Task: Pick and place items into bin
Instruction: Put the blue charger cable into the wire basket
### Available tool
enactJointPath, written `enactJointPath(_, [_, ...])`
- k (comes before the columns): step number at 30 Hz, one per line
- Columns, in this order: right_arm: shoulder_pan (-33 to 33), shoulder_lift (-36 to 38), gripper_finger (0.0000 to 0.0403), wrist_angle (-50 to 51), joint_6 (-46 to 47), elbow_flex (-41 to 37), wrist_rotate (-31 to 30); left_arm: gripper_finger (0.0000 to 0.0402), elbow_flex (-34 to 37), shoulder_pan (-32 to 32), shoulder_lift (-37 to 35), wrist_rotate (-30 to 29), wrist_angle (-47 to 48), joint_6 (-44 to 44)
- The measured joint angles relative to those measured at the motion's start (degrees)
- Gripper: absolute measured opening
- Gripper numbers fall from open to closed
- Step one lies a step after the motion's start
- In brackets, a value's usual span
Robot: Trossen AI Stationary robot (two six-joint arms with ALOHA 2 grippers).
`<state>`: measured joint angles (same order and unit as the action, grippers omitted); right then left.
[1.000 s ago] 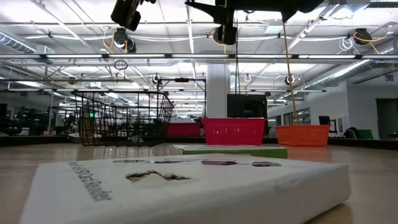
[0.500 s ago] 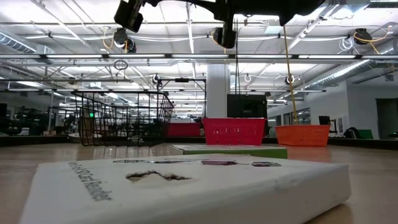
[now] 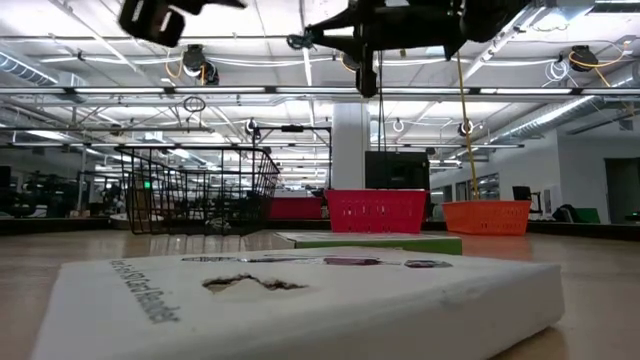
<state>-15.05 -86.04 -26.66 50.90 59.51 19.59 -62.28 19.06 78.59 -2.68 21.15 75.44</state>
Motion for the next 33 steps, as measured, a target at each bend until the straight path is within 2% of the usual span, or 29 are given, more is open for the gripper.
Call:
enactJointPath(6, [-0.7, -3.1, 0.0027, -4.8, -2.5, 0.9, -3.3, 0.0161, -0.1, 2.3, -1.1, -3.9, 6.6, 1.8])
enactJointPath(13, [-0.5, -11.0, 0.0027, -5.4, -4.2, 8.0, -4.2, 0.0161, 0.0, 3.8, -4.3, -12.6, 15.3, 5.1])
enactJointPath(18, [-0.5, -15.9, 0.0027, -4.3, -8.5, 14.1, -4.5, 0.0161, 0.0, 4.4, -7.7, -18.4, 17.7, 7.5])
enactJointPath(26, [-0.7, -22.8, 0.0034, 0.4, -23.1, 21.8, -13.5, 0.0161, 0.0, 4.8, -11.2, -20.3, 18.1, 8.8])
enactJointPath(33, [-1.5, -25.3, 0.0036, 2.7, -26.7, 22.5, -16.5, 0.0161, 0.0, 4.8, -11.5, -20.4, 17.9, 10.4])
